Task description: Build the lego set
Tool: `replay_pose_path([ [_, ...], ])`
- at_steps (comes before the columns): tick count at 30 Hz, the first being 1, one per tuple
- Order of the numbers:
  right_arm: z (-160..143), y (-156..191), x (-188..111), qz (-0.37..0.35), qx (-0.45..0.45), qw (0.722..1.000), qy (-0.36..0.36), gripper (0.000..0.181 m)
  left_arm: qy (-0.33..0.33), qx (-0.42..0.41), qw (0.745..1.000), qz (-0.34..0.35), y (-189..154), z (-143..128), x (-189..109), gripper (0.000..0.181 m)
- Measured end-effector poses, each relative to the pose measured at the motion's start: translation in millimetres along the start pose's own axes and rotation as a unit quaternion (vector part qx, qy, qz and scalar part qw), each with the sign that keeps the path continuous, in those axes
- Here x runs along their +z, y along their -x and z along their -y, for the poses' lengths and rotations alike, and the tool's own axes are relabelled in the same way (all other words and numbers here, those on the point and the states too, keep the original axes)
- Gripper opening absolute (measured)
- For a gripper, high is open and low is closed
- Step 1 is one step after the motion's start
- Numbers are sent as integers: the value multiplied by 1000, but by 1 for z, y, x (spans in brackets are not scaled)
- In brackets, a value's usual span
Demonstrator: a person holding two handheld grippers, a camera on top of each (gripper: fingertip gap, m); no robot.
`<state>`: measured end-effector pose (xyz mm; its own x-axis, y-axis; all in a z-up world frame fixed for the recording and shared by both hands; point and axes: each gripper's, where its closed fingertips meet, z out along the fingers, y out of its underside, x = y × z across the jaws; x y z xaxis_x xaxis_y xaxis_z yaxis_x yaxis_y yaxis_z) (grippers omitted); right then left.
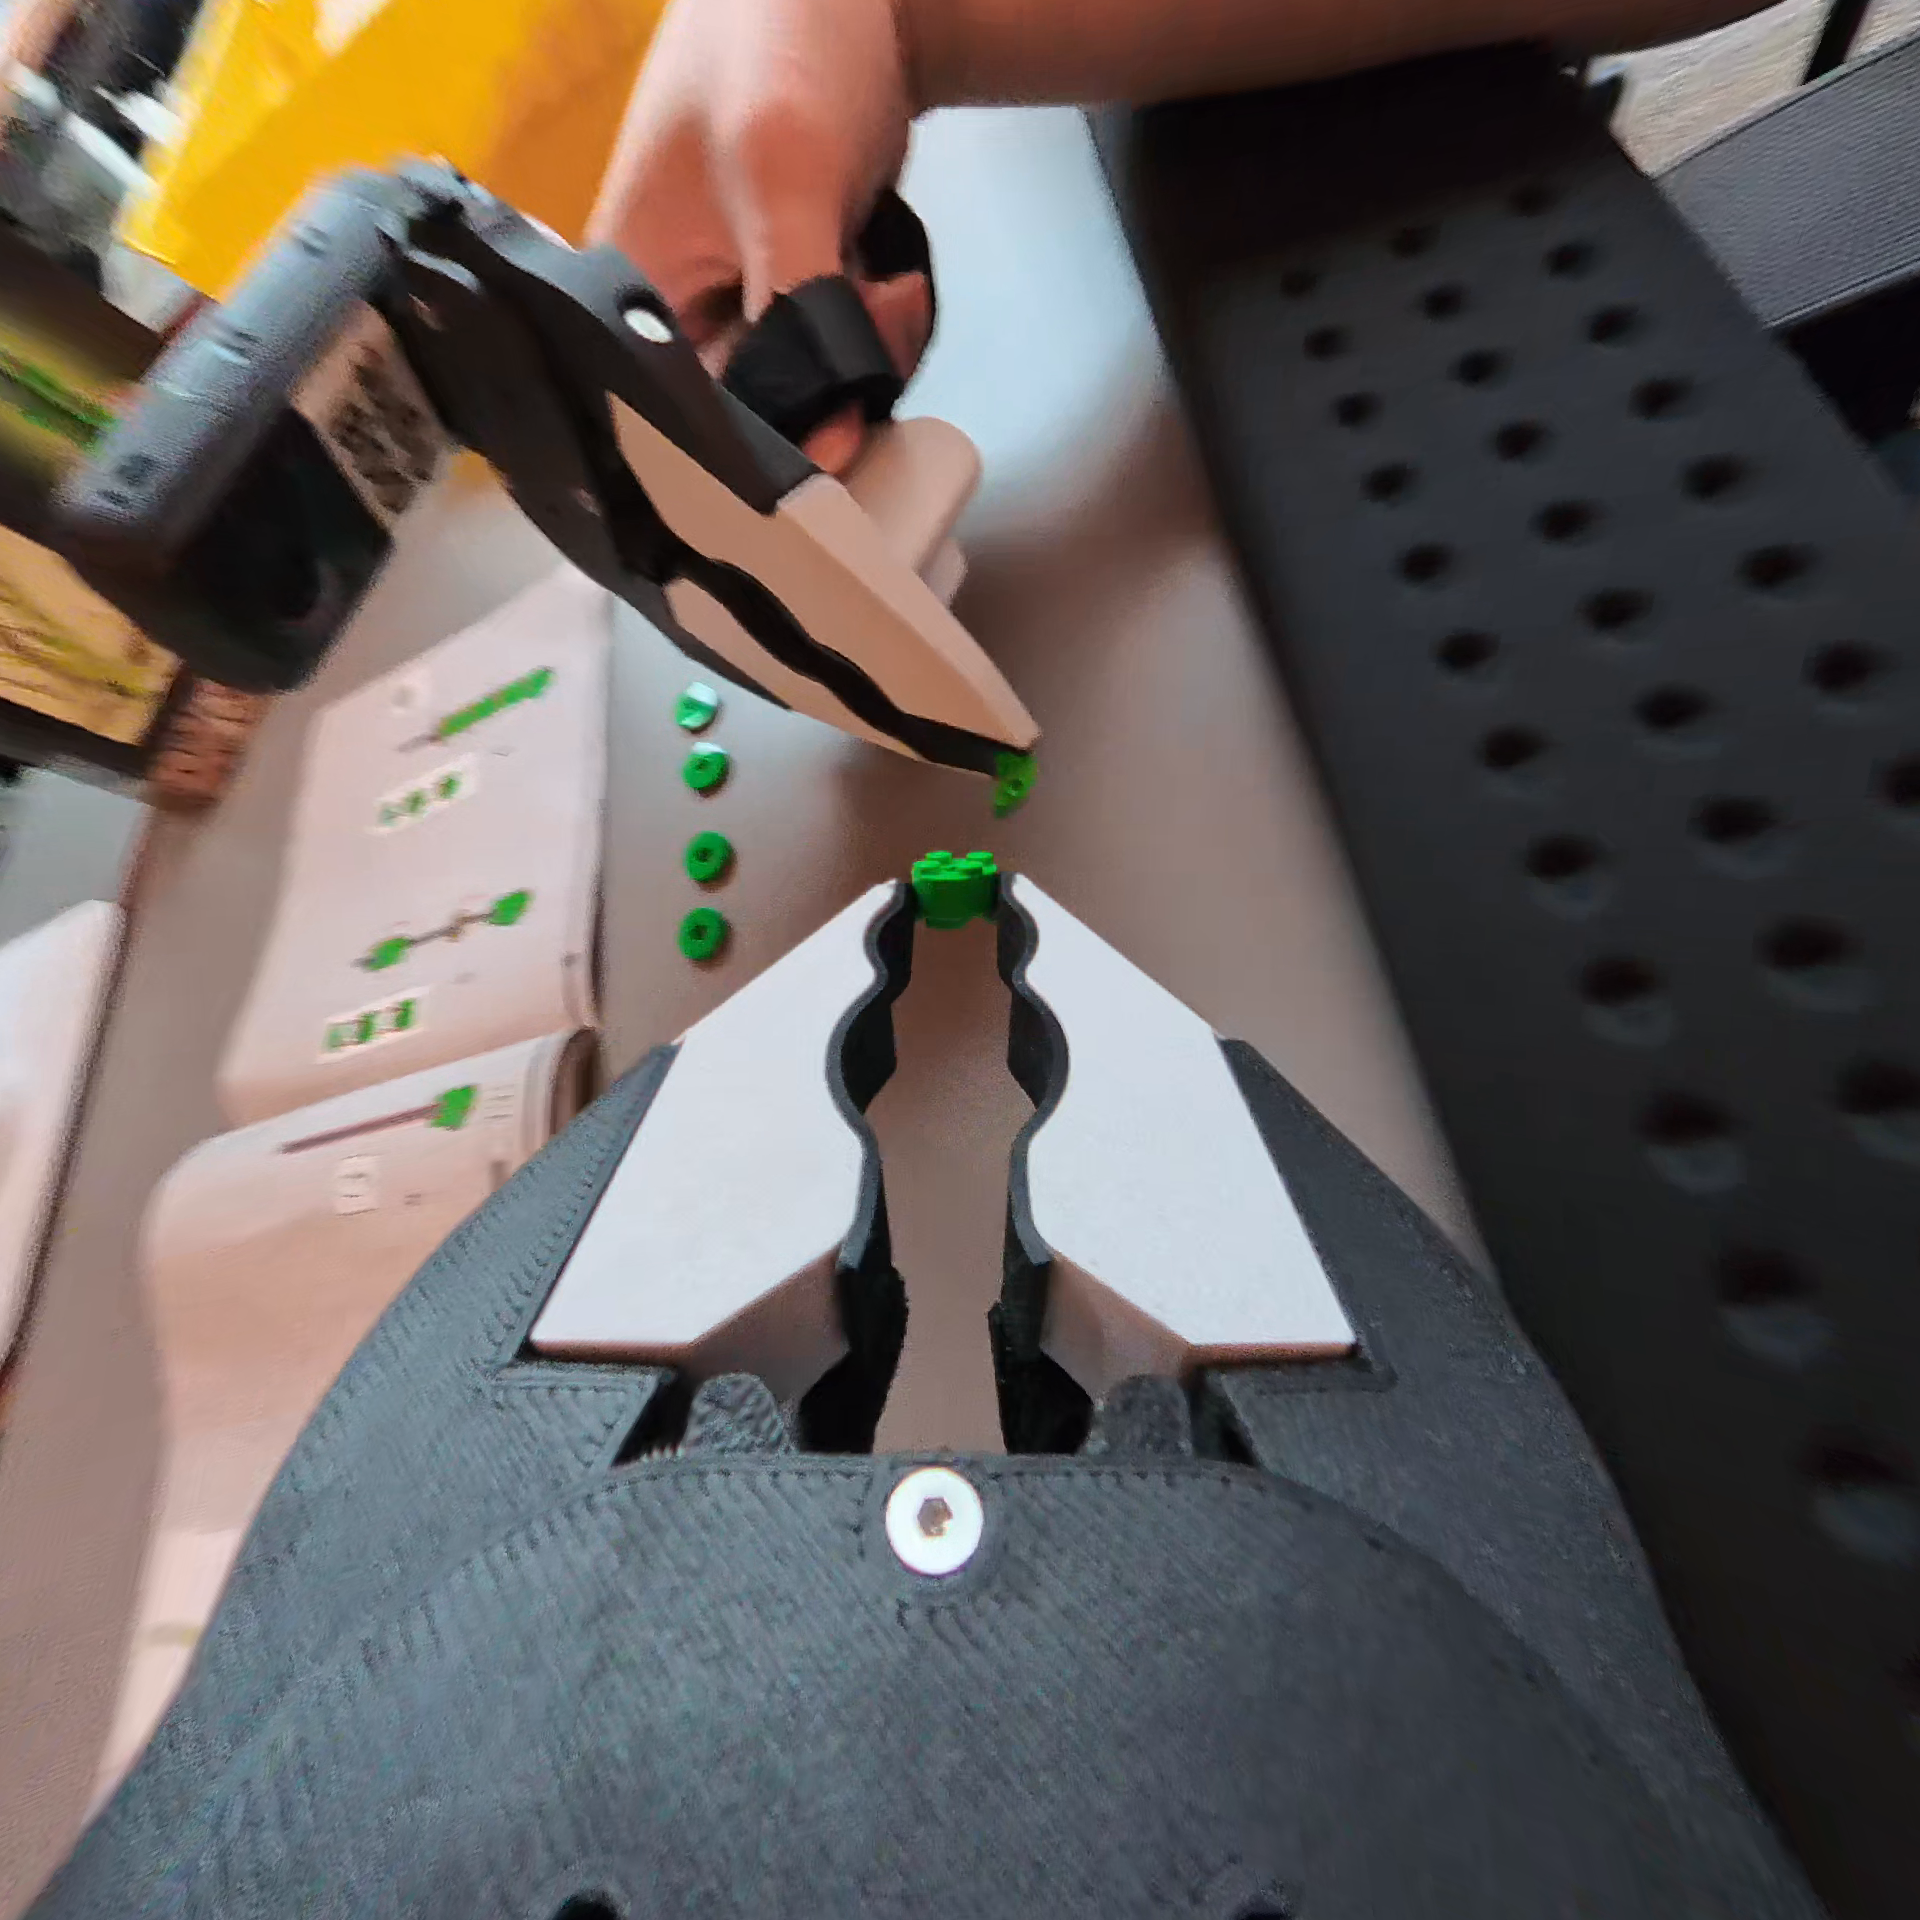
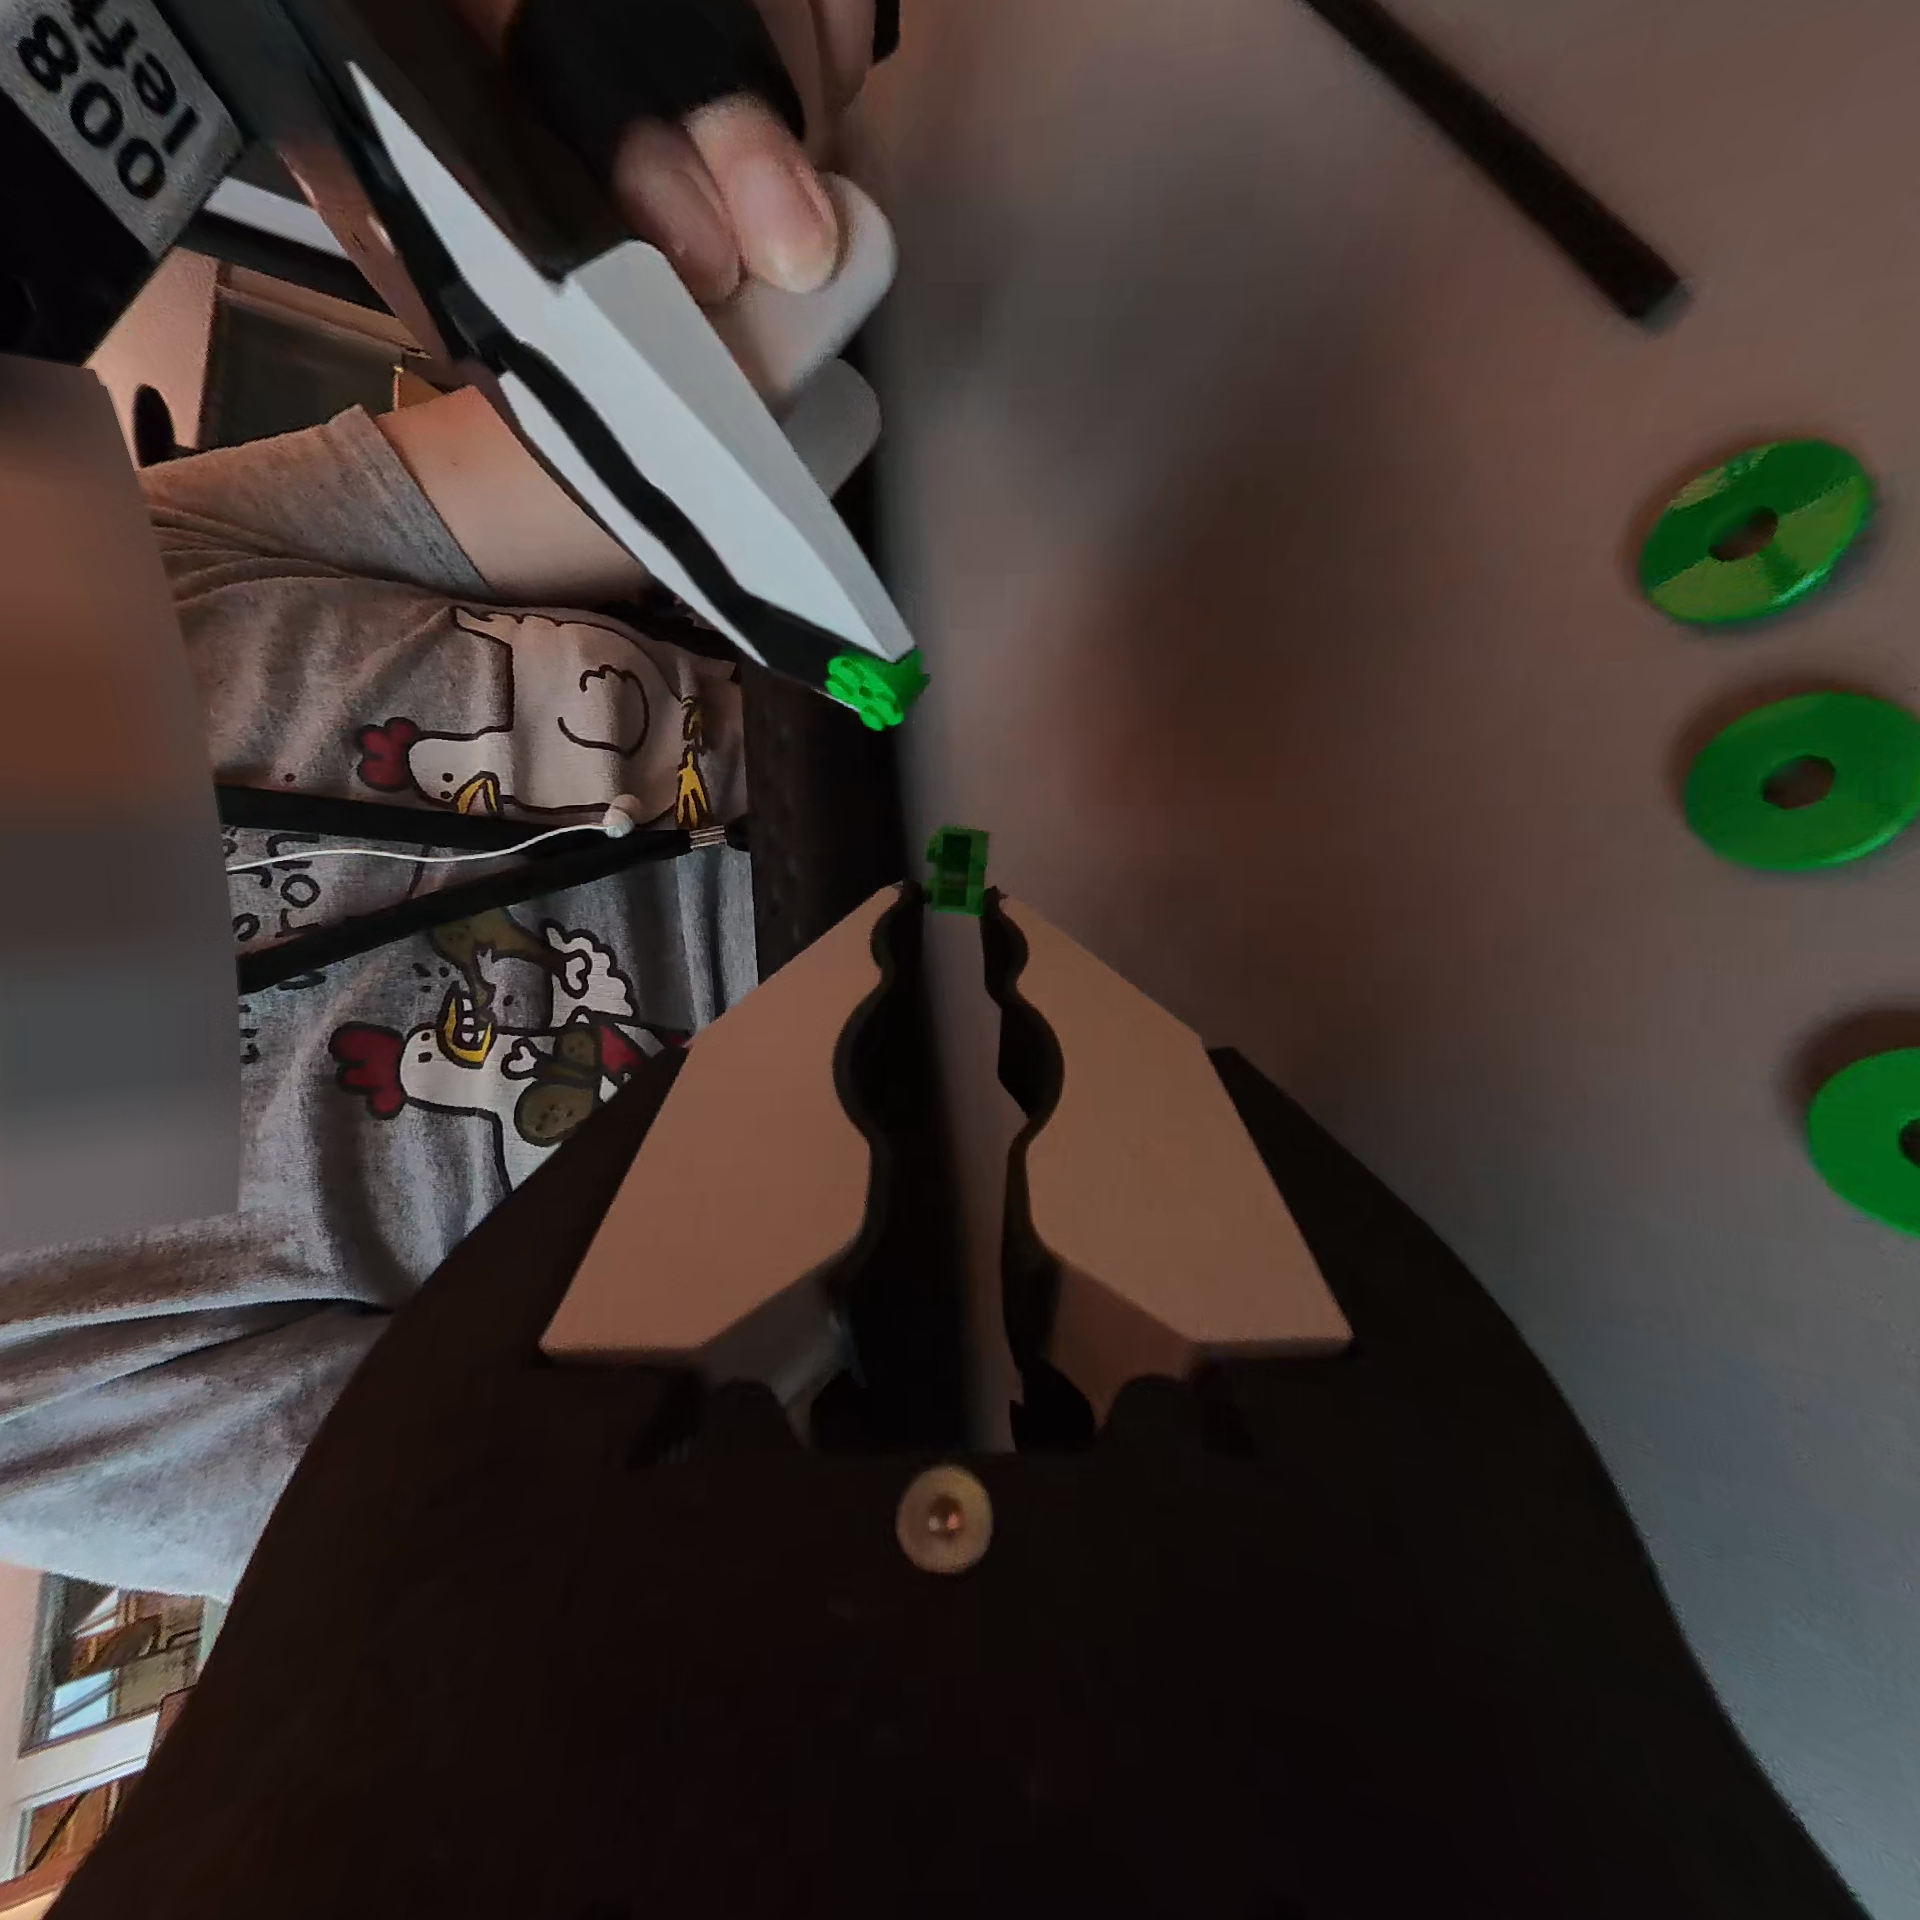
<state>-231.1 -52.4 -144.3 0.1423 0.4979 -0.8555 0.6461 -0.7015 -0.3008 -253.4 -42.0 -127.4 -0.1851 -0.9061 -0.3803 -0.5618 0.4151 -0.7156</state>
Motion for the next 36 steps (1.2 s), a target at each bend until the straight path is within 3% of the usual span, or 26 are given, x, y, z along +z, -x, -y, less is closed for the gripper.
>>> replay_pose_path([
  [6,-1,-5,-5,-18,-2,1000,-6,10,53,-67,993,-79,-19,-25,9,14],
  [20,2,5,-8,-4,-28,999,-16,10,75,-105,987,-94,-21,-37,6,16],
  [22,9,18,-8,27,-44,998,-32,10,50,-117,988,-85,-15,-27,2,28],
  [26,23,44,-4,109,-62,991,-55,9,-71,-133,986,-75,-3,17,-16,32],
  [29,23,55,2,149,-64,986,-44,9,-155,-116,980,-53,4,44,-31,22],
  [33,23,59,5,166,-61,983,-39,9,-158,-75,984,-43,-1,47,-32,9],
  [36,22,54,6,155,-56,986,-34,9,-137,-65,988,-41,-3,43,-27,11],
])
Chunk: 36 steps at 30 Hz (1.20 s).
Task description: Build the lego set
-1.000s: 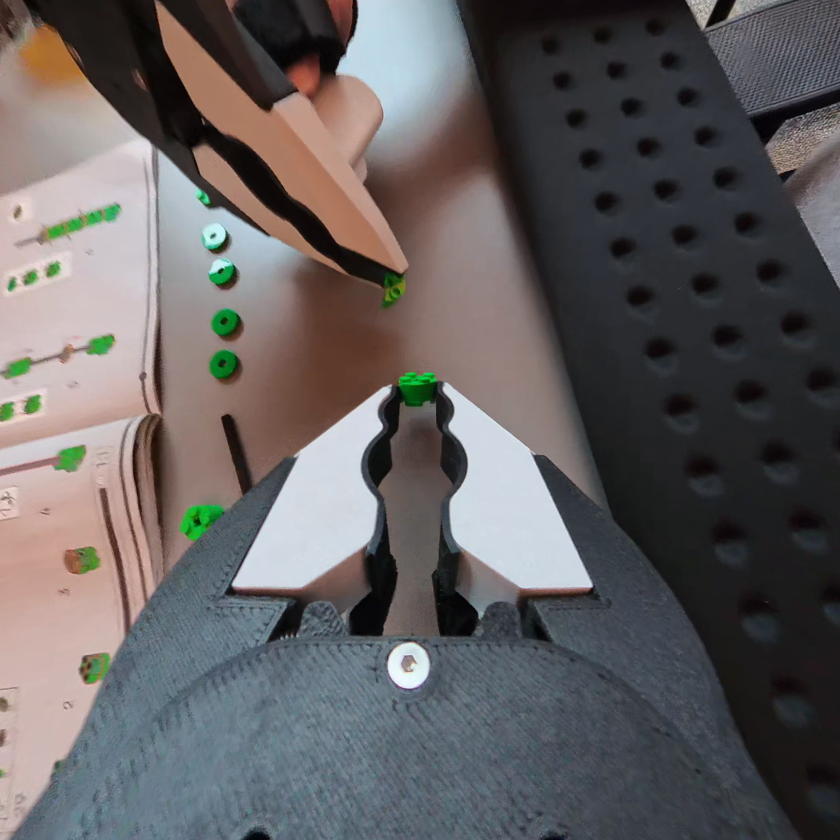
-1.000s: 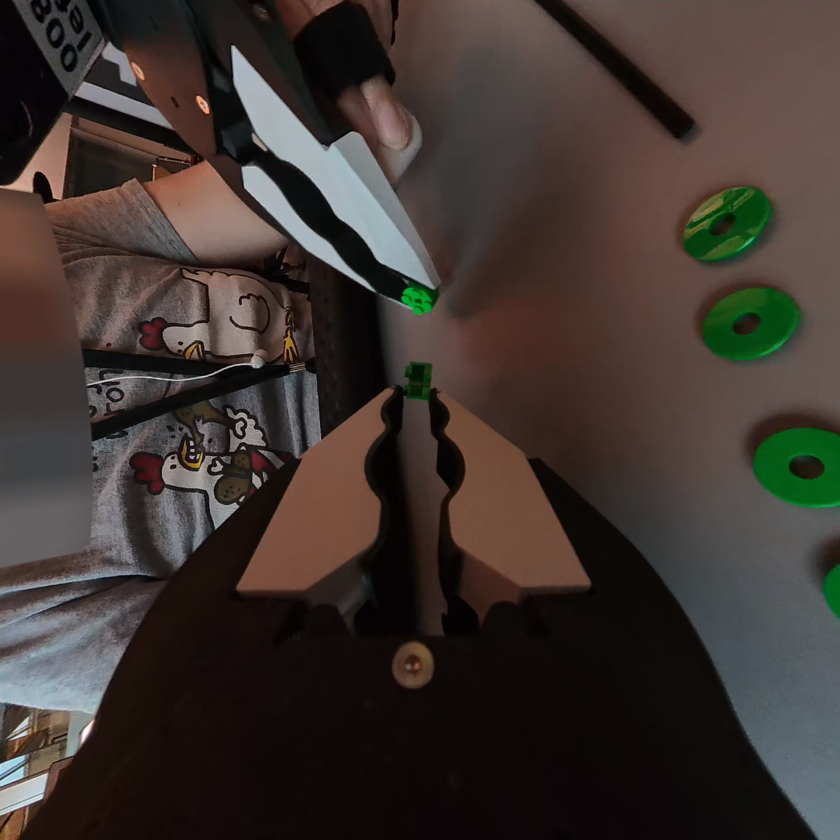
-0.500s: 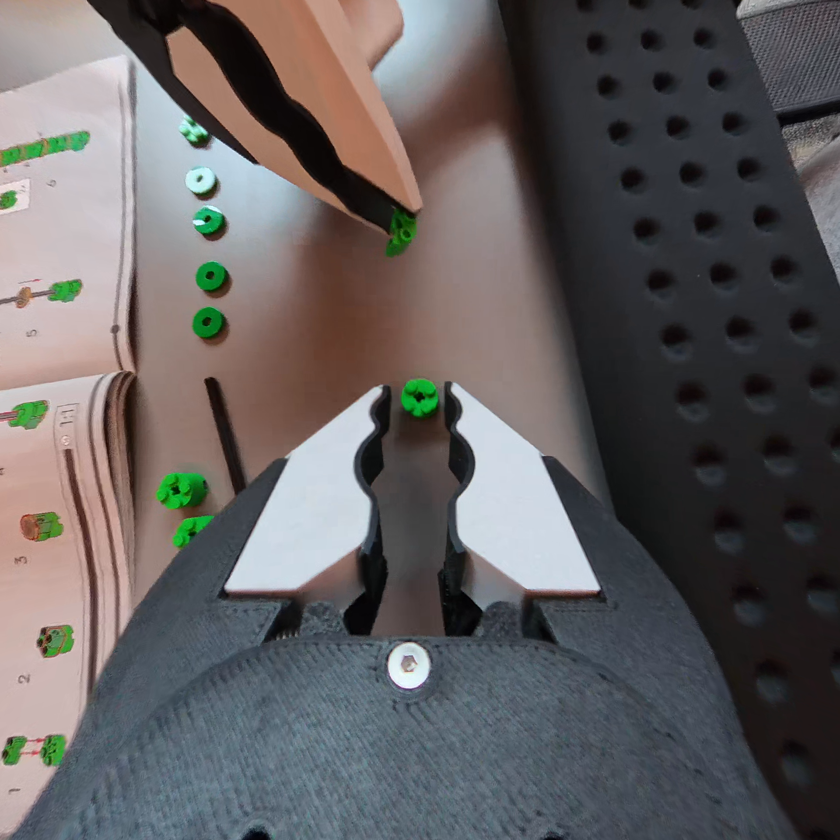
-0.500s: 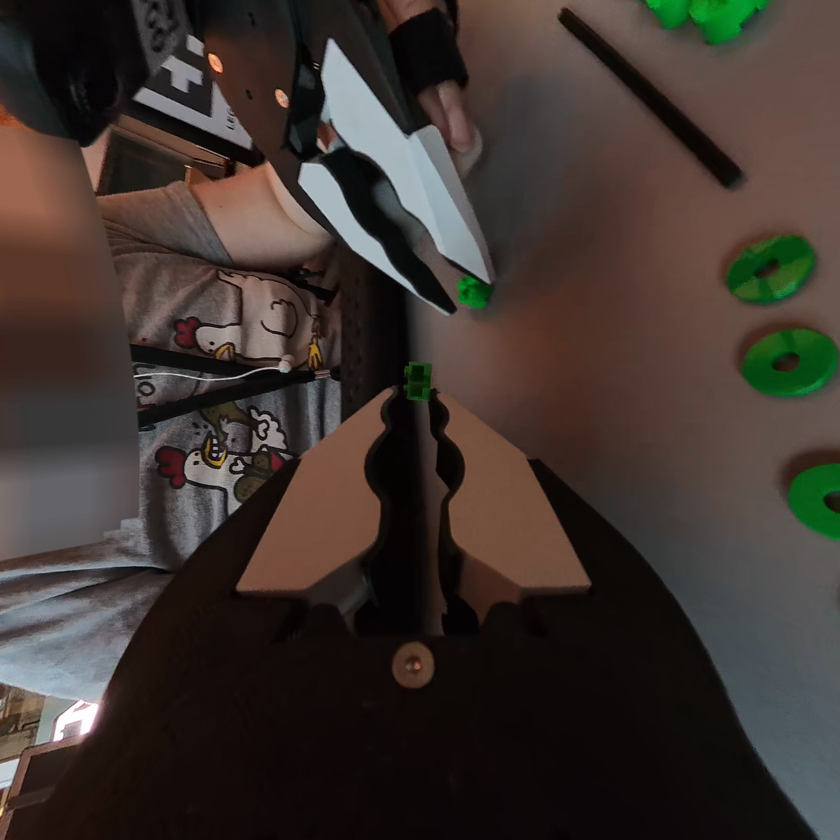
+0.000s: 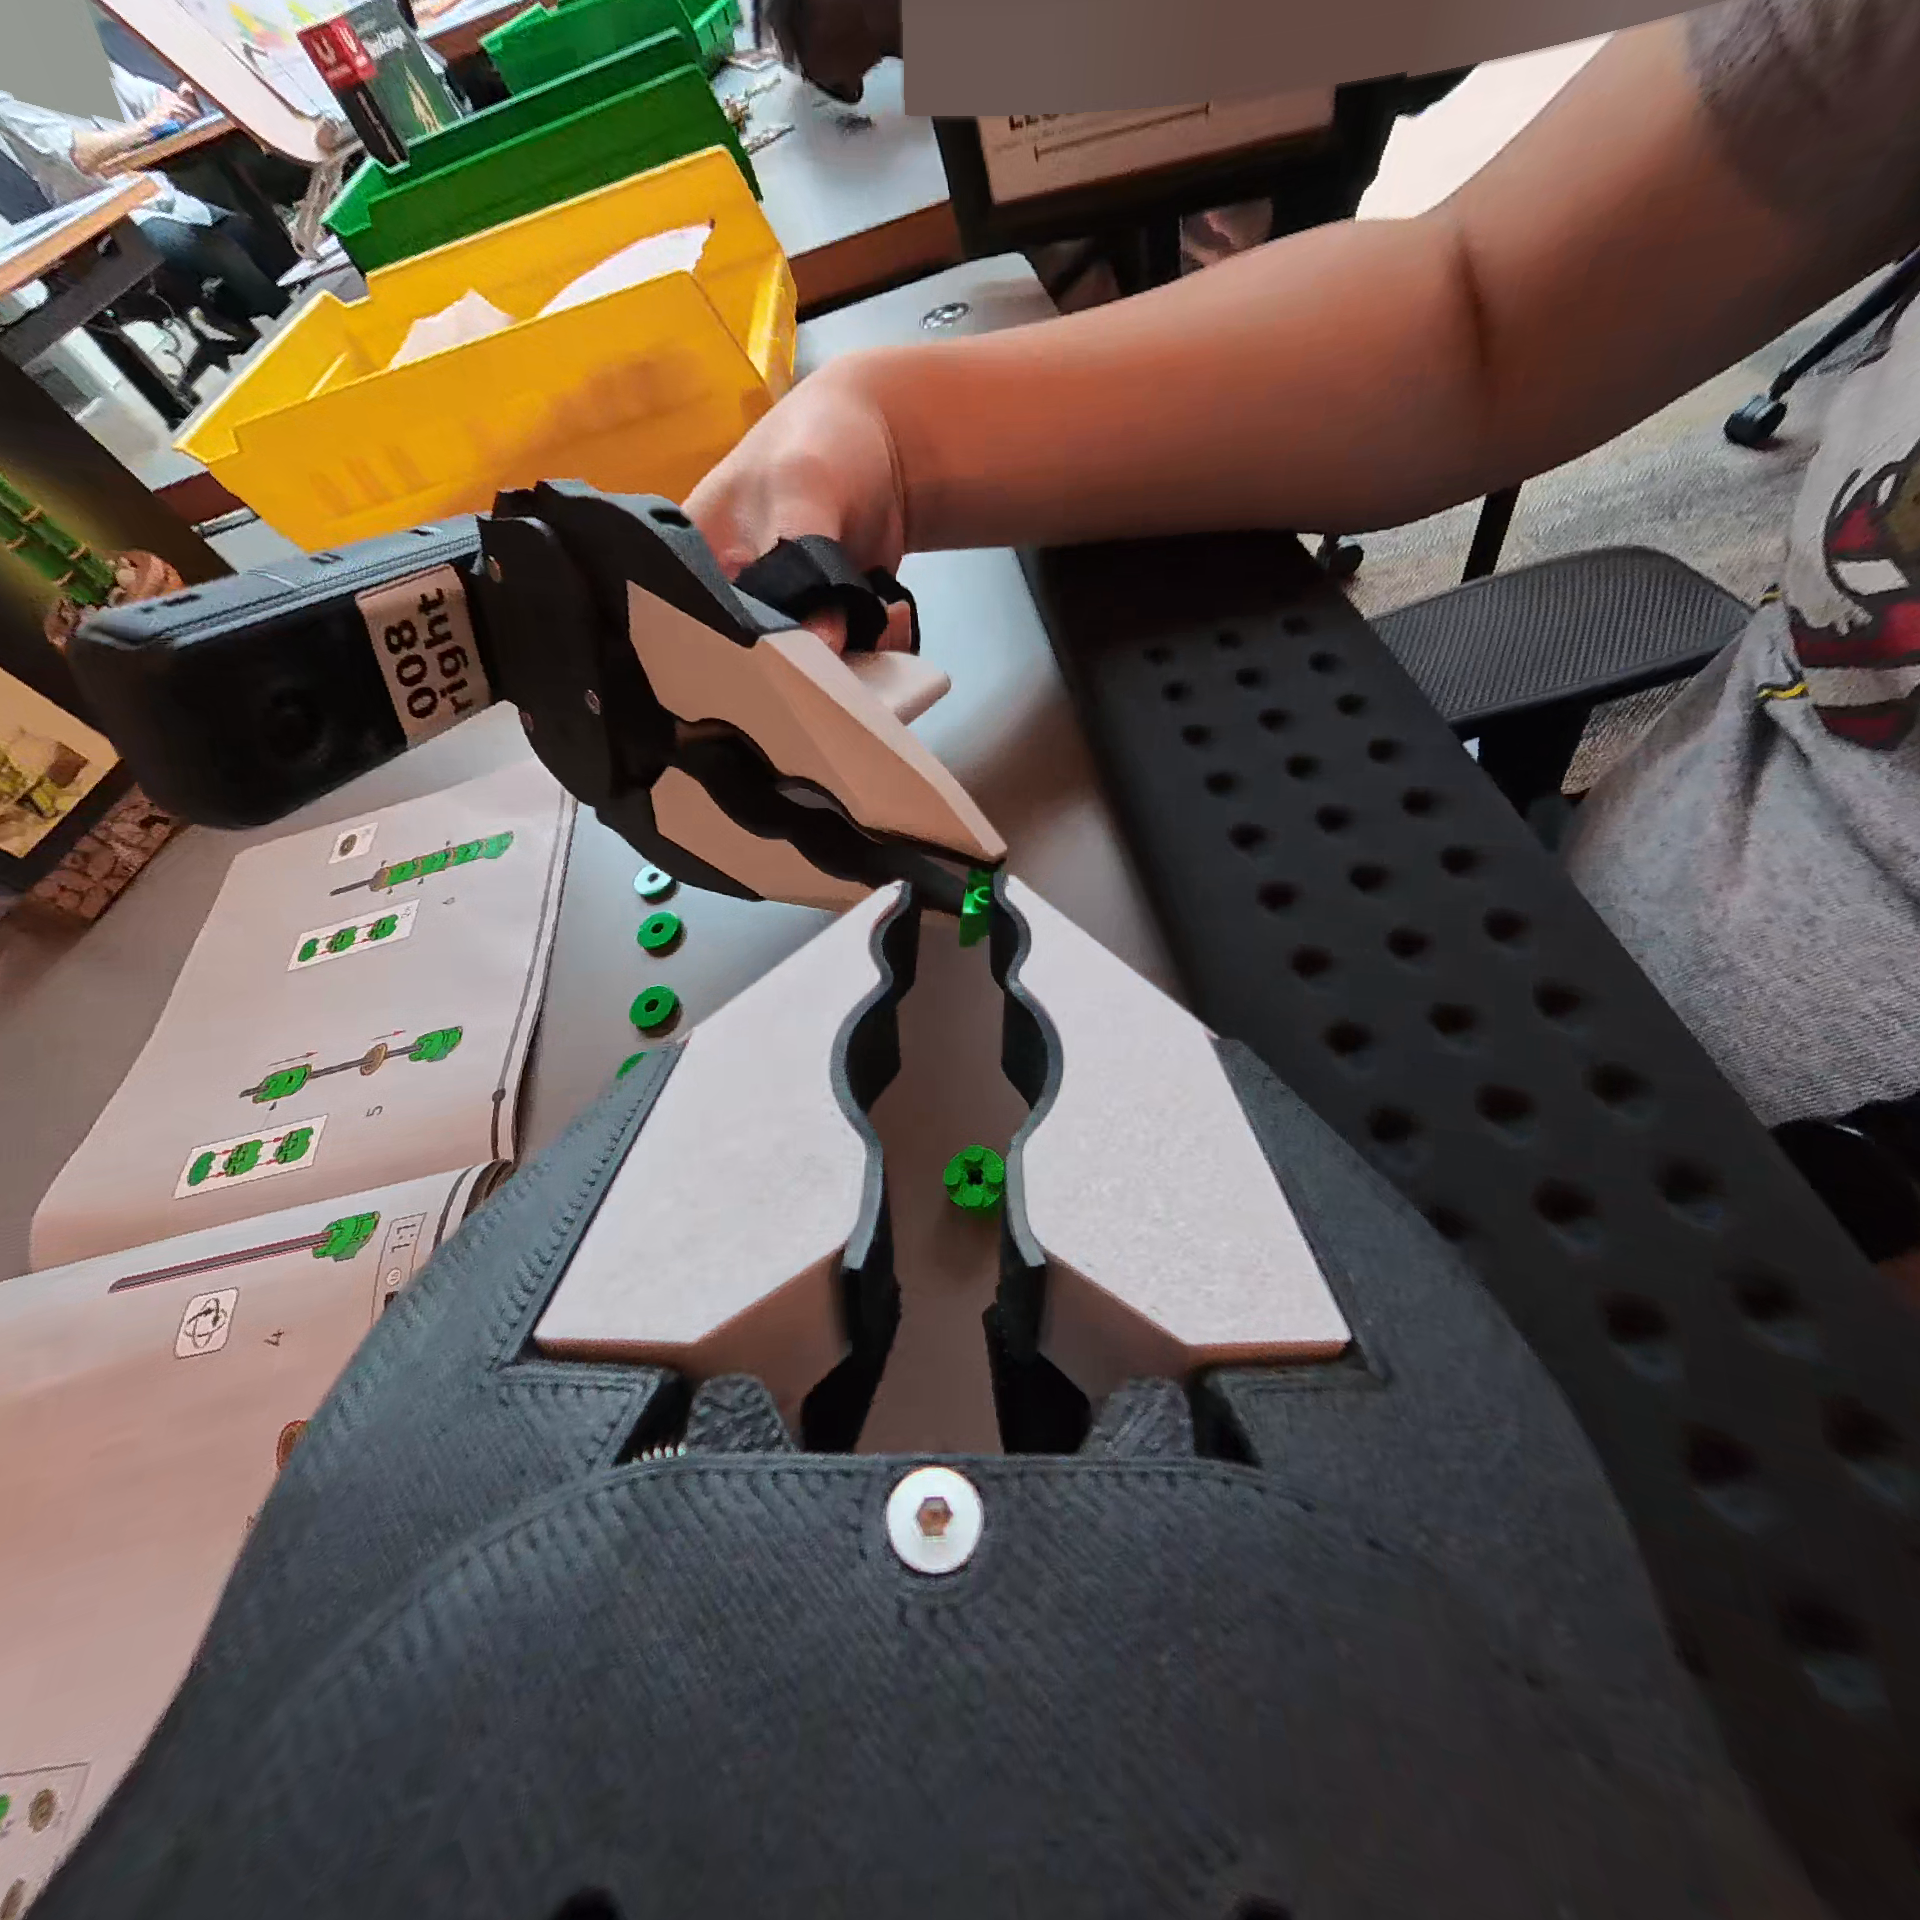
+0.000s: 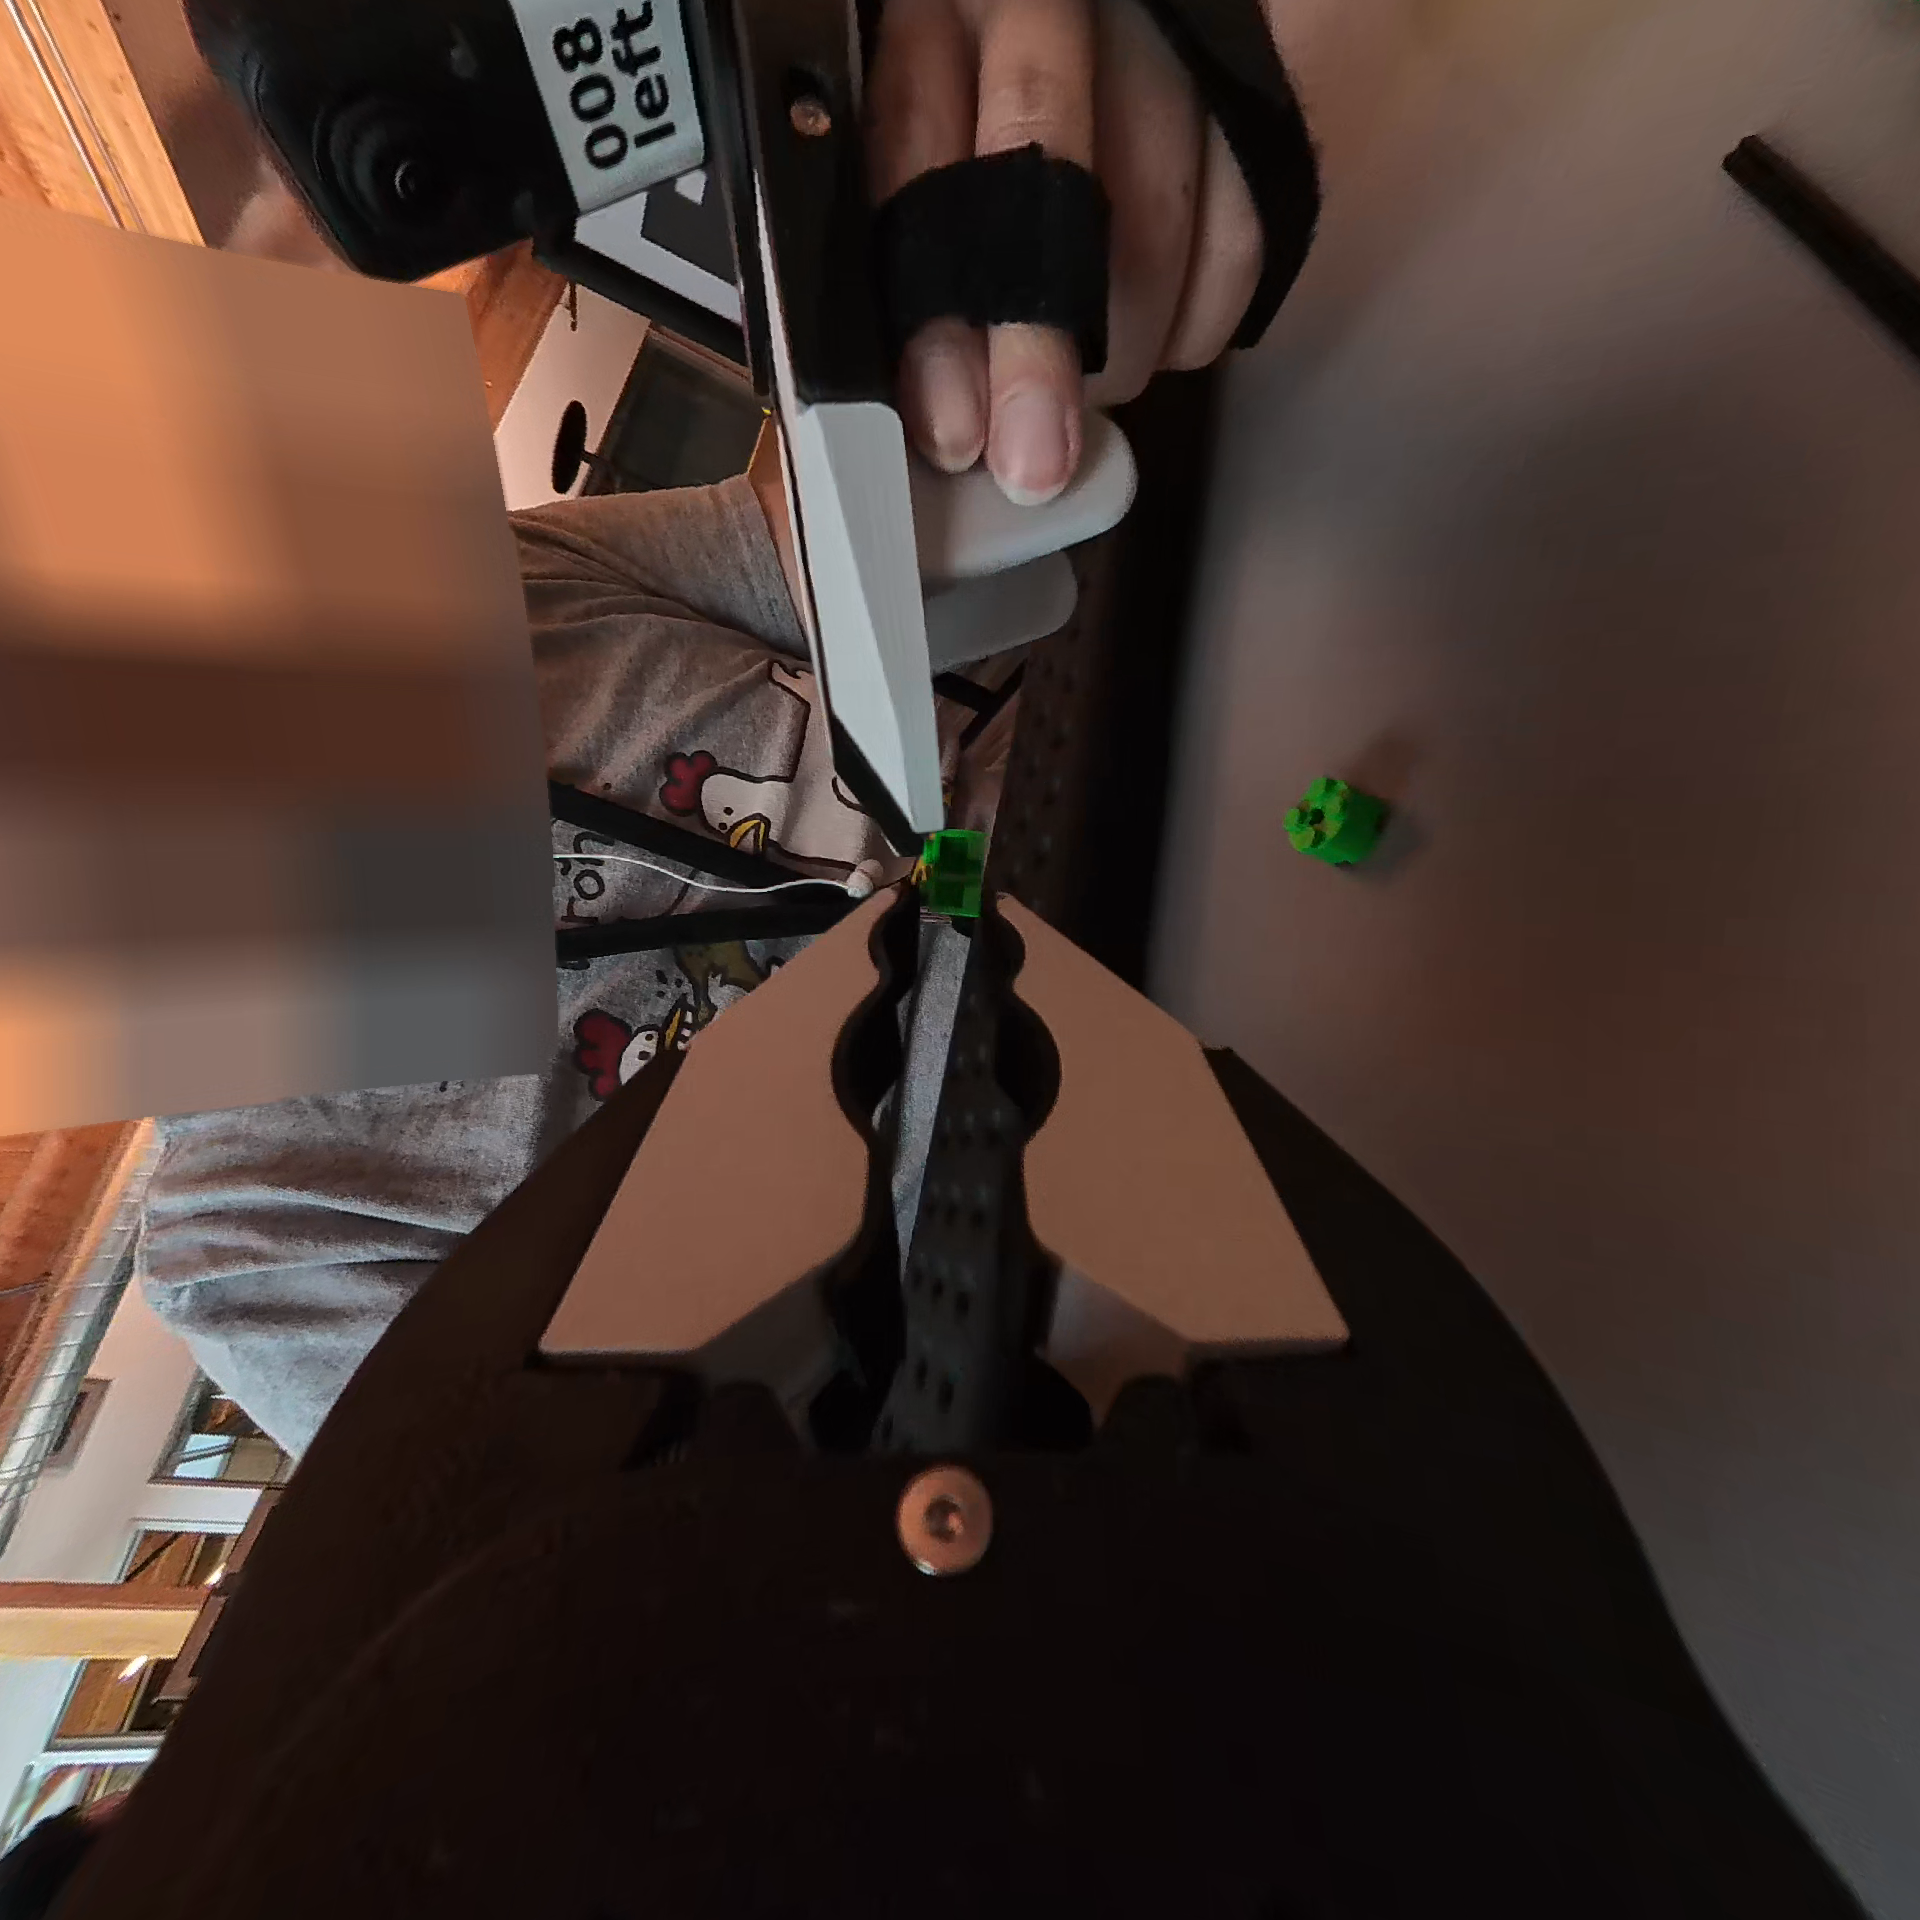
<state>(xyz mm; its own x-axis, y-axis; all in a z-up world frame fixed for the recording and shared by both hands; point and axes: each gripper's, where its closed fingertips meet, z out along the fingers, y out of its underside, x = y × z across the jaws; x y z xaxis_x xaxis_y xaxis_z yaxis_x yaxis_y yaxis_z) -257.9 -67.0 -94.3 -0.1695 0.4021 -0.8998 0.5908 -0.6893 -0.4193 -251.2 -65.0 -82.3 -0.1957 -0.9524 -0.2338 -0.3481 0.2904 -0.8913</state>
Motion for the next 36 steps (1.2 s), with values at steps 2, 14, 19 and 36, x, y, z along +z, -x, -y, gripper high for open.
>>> replay_pose_path([
  [2,0,-2,0,-1,3,1000,0,9,10,5,1000,-10,-4,-3,2,11],
  [14,3,2,-4,-8,-12,1000,-9,10,49,58,997,22,0,-13,10,6],
  [19,40,8,-27,-54,-91,987,-119,36,53,87,980,169,45,-5,-7,5],
  [36,104,42,-53,-48,-226,912,-339,14,96,242,838,480,98,27,-44,4],
])
